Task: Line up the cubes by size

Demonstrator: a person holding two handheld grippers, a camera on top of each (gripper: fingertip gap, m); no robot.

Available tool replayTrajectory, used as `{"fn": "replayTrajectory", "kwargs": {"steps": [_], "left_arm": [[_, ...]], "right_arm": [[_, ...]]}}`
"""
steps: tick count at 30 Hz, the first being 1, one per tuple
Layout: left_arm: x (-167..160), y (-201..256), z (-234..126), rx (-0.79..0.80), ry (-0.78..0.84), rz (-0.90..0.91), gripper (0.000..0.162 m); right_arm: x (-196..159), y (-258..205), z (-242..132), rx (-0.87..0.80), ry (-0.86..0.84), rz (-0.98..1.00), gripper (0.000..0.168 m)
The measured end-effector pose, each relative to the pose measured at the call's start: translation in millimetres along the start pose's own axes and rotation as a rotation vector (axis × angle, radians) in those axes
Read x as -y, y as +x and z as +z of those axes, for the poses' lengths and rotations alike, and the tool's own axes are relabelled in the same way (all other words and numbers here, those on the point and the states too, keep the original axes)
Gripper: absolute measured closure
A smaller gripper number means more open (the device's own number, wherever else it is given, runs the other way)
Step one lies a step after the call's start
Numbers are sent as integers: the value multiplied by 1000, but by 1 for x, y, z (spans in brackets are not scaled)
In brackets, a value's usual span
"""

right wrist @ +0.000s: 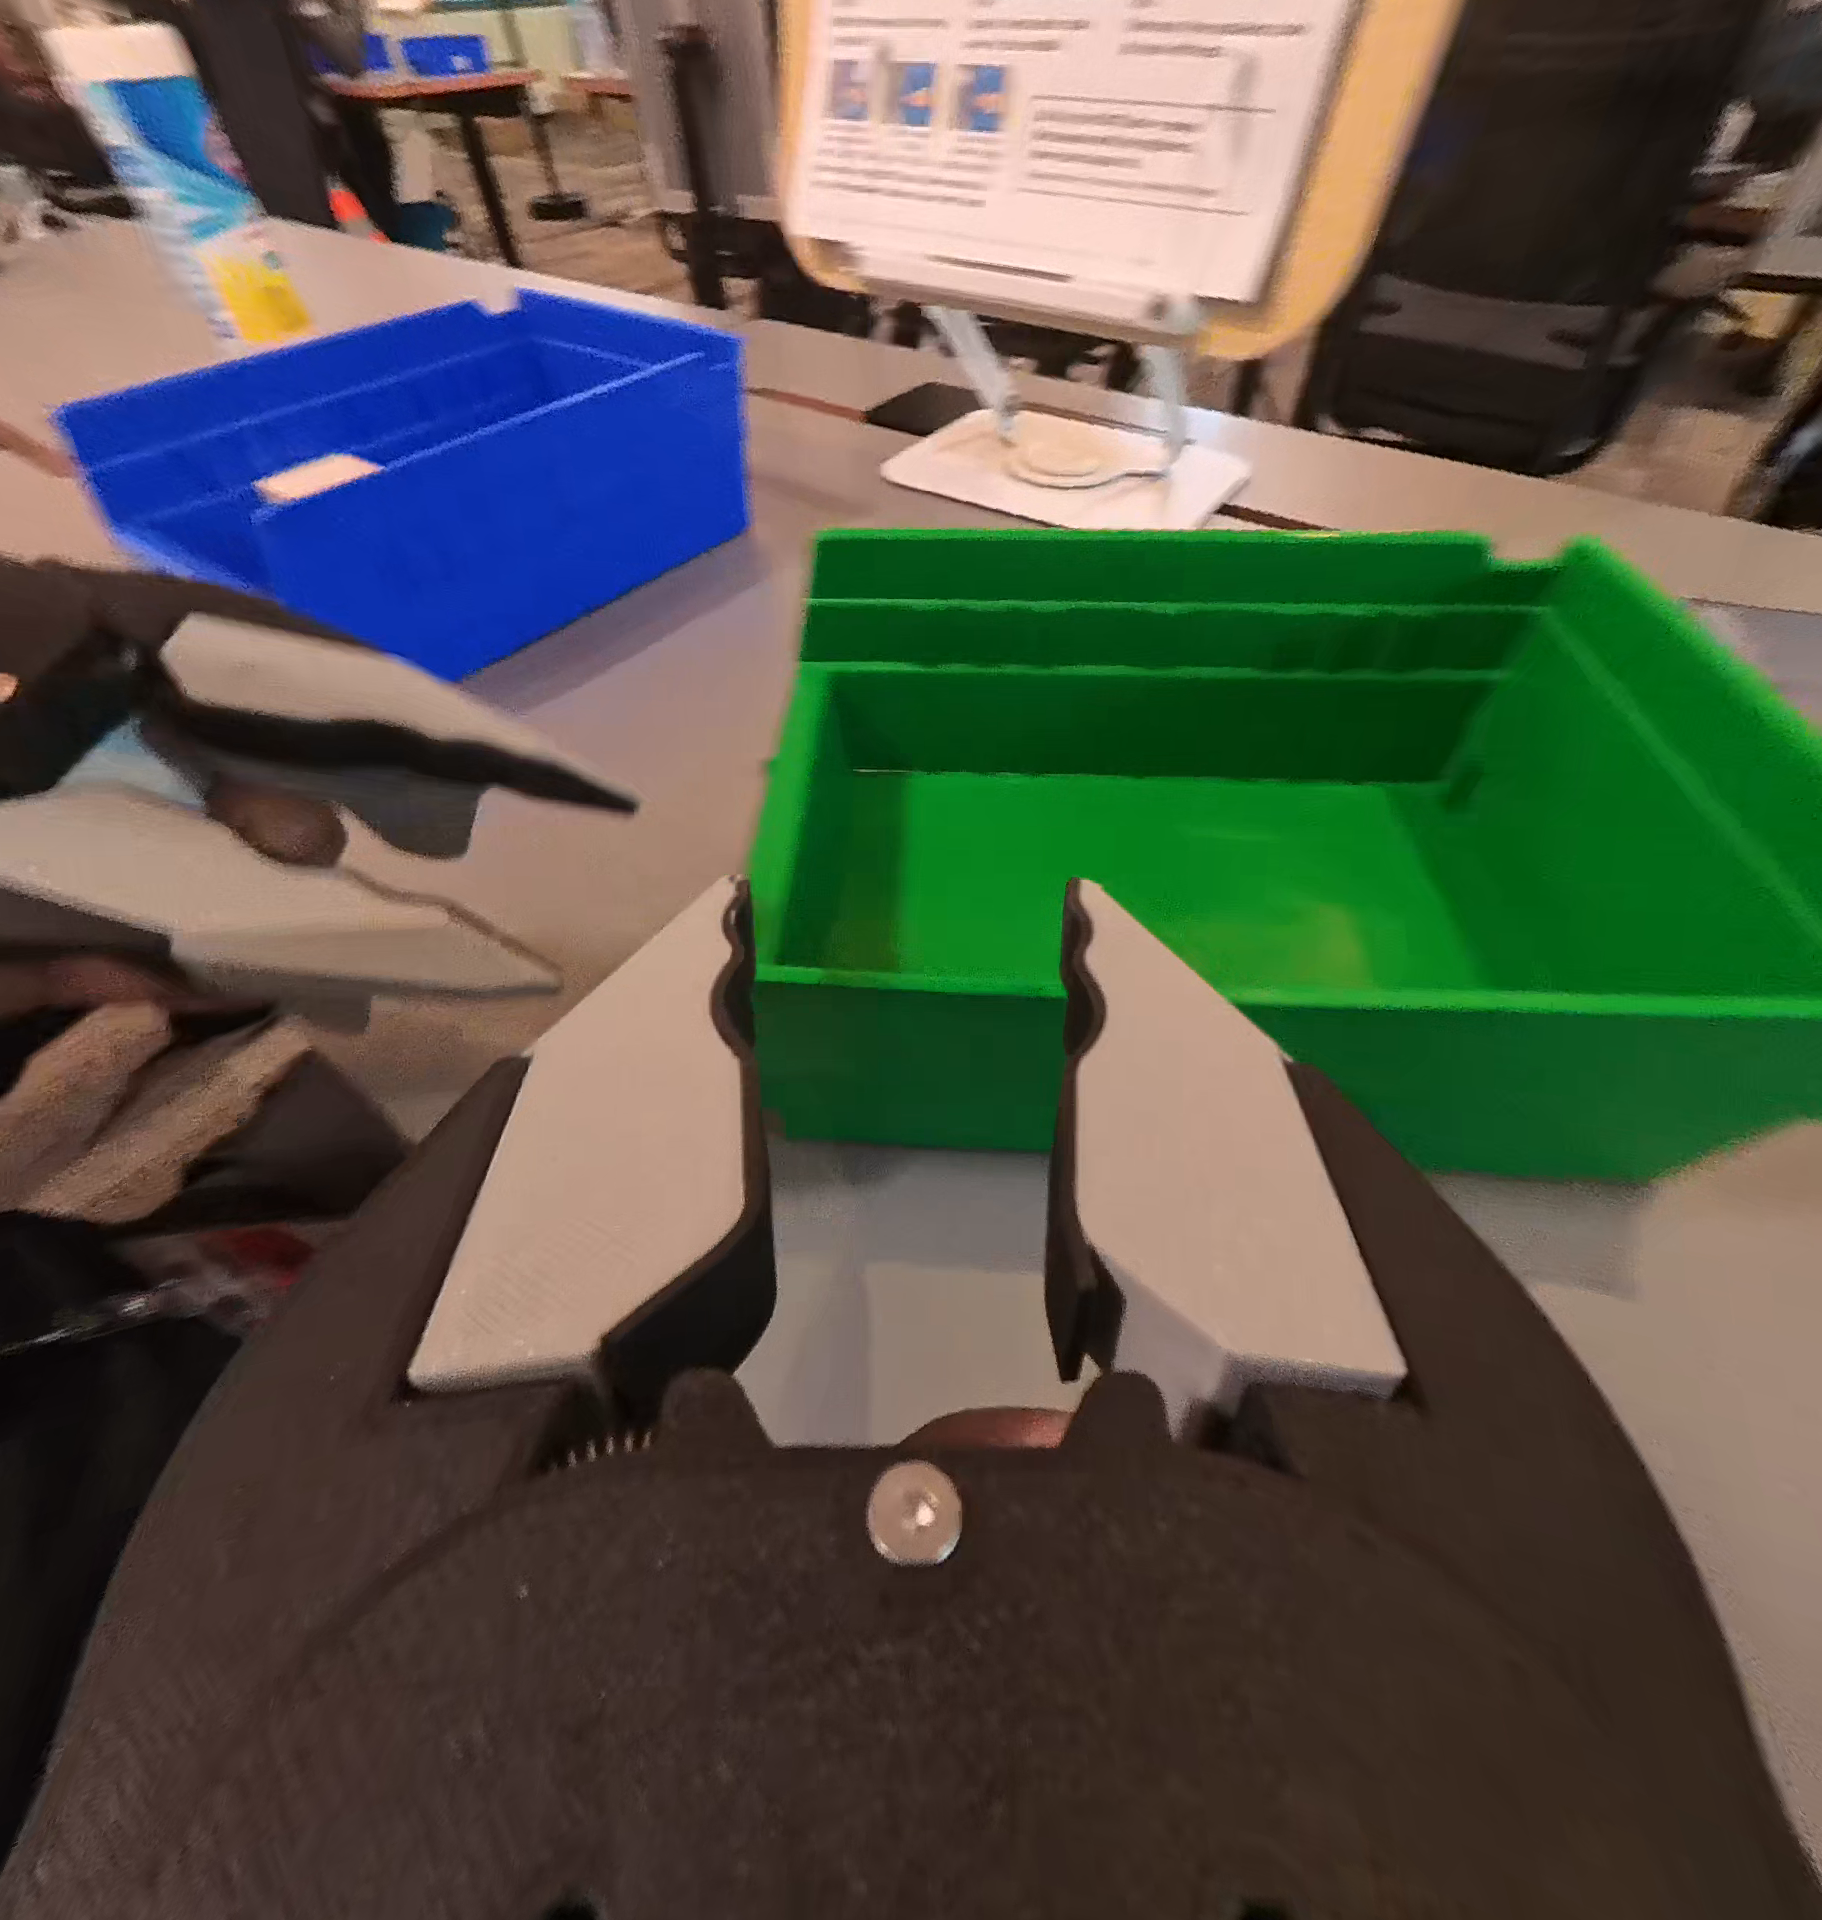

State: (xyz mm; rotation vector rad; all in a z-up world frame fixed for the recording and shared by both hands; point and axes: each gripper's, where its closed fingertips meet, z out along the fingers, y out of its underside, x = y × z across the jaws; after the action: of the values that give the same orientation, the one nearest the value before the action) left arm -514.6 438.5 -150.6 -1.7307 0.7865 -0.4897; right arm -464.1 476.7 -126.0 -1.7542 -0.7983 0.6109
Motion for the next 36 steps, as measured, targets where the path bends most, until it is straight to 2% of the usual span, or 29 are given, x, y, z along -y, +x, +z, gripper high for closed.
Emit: {"fn": "replayTrajectory", "kwargs": {"steps": [5,8,11,13,15,18,19,24,25,28,29,31,36], "left_arm": [[-5,-54,-81,151,58,-47,106],[-29,-74,-117,206,46,-98,105],[-56,-85,-139,258,23,-120,106],[-71,-93,-149,307,2,-116,105],[-79,-99,-159,343,13,-127,105],[-87,-106,-168,353,31,-165,106],[-89,-109,-170,354,29,-170,106],[-94,-116,-172,367,30,-192,105],[-95,-116,-172,369,26,-192,105],[-97,-116,-171,380,18,-190,105],[-97,-117,-170,383,20,-193,105],[-98,-118,-169,389,25,-199,105],[-102,-123,-164,399,13,-219,103]], "right_arm": [[-6,-87,28,221,-51,-49,109],[-27,-106,51,195,-141,-130,110],[-47,-89,65,83,-240,-200,132],[-57,-76,63,60,-293,-217,165],[-61,-60,54,29,-322,-225,168],[-71,-20,35,-68,-389,-257,161],[-74,-4,27,-94,-407,-255,168],[-98,77,-12,-214,-478,-92,168],[-105,94,-21,-251,-499,-51,162],[-114,132,-43,-353,-495,59,113],[-110,134,-46,-347,-465,83,116],[-90,122,-41,-279,-347,123,111],[-22,55,-1,-22,-2,140,94]]}}
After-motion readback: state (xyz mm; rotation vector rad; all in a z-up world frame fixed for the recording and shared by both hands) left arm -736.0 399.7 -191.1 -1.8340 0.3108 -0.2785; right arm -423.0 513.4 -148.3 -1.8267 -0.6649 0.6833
